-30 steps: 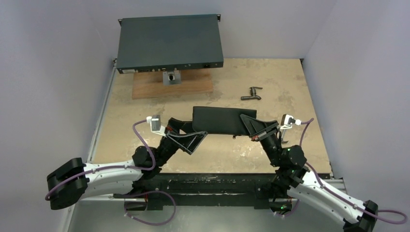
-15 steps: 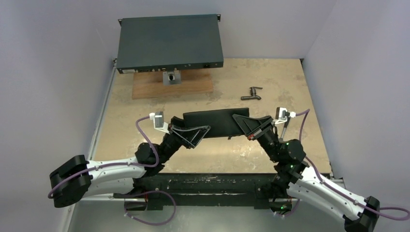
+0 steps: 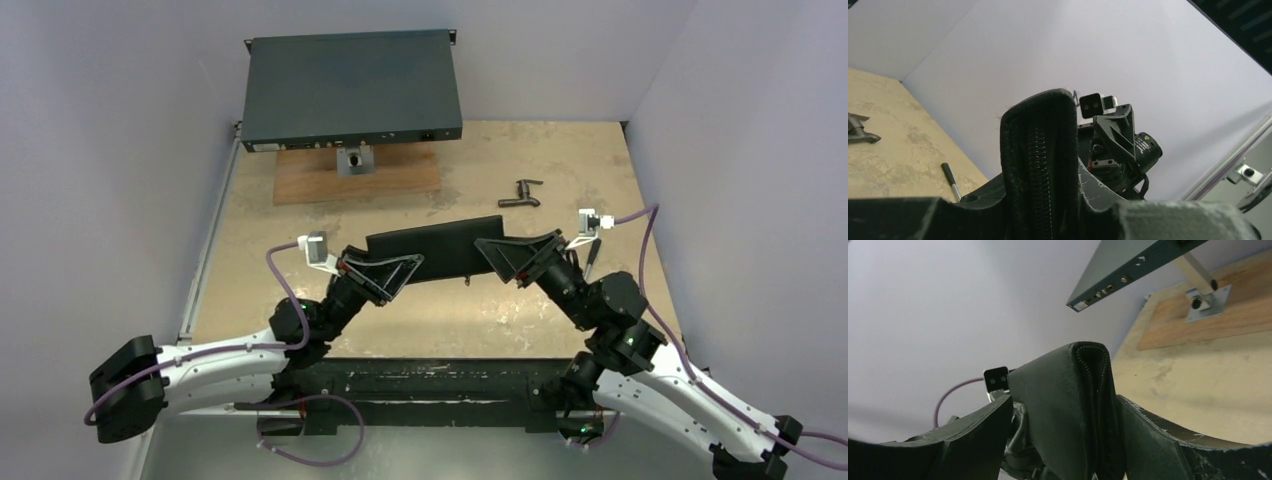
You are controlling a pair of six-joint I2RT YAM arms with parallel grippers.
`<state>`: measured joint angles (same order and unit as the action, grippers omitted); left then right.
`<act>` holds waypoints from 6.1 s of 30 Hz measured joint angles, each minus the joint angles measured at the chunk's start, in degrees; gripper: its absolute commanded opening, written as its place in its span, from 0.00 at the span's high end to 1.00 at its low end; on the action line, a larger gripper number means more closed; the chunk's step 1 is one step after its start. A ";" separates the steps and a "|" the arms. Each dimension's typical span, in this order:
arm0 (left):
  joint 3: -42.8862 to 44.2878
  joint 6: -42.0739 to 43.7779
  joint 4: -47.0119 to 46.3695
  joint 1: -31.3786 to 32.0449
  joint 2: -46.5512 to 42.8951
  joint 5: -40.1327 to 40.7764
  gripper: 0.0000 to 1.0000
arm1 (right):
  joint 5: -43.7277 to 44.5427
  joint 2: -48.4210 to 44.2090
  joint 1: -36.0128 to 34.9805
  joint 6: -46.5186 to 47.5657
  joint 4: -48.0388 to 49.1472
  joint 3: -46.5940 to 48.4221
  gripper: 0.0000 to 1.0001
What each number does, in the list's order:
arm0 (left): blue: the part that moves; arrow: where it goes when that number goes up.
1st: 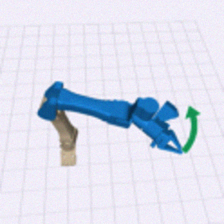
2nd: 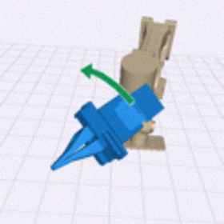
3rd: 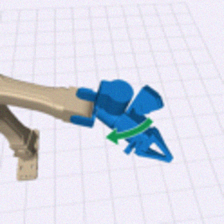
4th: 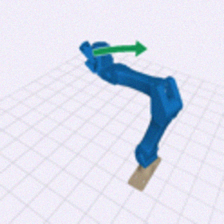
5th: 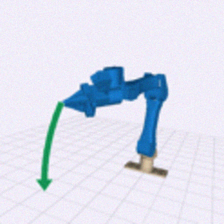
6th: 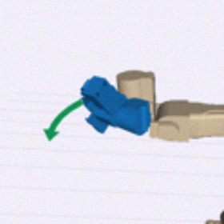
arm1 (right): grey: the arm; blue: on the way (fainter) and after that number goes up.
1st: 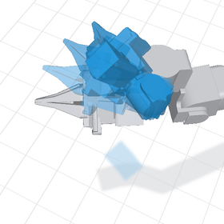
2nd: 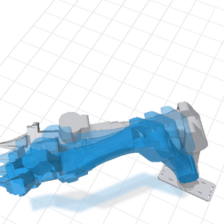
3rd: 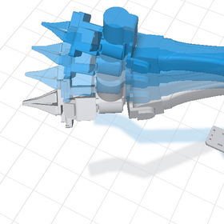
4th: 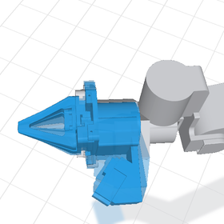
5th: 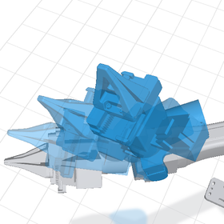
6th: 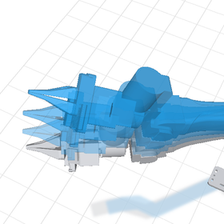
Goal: Sort the hair-cutting tools
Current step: Zip the hairdressing tool bag at the center of the board.
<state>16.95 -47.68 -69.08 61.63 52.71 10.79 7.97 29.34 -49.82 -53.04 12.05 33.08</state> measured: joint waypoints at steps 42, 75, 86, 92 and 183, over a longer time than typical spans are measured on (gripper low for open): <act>-1.05 -52.11 85.42 -12.87 -15.23 7.82 1.00 | -2.56 27.61 -14.03 19.50 -12.74 -7.67 0.79; -6.56 -55.30 74.42 -16.59 -12.00 2.36 1.00 | 7.65 42.62 -13.88 18.34 5.22 -8.57 1.00; -6.58 -55.25 73.42 -16.61 -11.08 1.97 1.00 | 7.63 43.82 -13.88 18.58 5.62 -7.63 1.00; -6.56 -55.23 73.44 -16.61 -11.08 1.97 1.00 | 7.80 44.02 -13.88 18.60 5.51 -7.58 1.00; -9.38 -49.27 67.17 -16.98 -12.11 0.33 1.00 | -15.58 42.45 -0.26 9.11 12.09 -10.60 1.00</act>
<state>7.57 -96.95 -1.91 44.64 40.60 11.11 -7.62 71.79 -50.09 -43.92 24.14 22.48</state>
